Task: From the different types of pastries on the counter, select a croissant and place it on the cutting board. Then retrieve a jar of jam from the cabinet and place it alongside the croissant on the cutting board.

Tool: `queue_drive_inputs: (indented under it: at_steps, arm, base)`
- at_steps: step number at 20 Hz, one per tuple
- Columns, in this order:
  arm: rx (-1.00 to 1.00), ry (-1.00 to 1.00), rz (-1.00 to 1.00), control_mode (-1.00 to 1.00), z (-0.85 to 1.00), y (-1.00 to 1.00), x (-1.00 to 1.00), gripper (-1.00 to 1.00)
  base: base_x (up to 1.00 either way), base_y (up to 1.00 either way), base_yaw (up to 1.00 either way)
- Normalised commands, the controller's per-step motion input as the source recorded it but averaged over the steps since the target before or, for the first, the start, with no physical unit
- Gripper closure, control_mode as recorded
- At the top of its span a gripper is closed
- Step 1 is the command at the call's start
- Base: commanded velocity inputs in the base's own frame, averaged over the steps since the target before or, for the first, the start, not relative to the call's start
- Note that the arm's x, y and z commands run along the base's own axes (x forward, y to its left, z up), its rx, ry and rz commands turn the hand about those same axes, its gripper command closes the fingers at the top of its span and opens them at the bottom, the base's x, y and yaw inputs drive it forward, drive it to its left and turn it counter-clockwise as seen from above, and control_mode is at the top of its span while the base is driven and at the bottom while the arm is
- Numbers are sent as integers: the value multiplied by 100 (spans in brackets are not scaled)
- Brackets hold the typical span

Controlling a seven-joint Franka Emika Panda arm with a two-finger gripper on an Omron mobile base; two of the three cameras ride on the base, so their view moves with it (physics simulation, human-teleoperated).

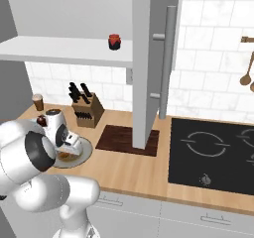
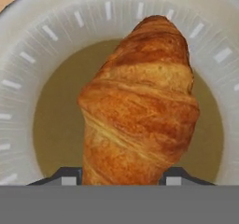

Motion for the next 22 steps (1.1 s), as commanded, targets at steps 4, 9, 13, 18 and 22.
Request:
queue_drive_inputs:
  at_steps: [4, 9, 13, 18, 22]
  arm:
    - [3, -1, -1, -100, 31, -3, 0, 100]
    - [4, -5, -5, -100, 40, -33, 0, 100]
    - [17, -1, -11, -100, 31, -71, 20, 100]
    - [15, 1, -20, -100, 10, -91, 60, 100]
    - [-12, 5, -21, -100, 0, -56, 83, 100]
  base:
    - [0, 0, 0]
    - [0, 0, 0]
    - [0, 0, 0]
    - [0, 0, 0]
    - [0, 0, 0]
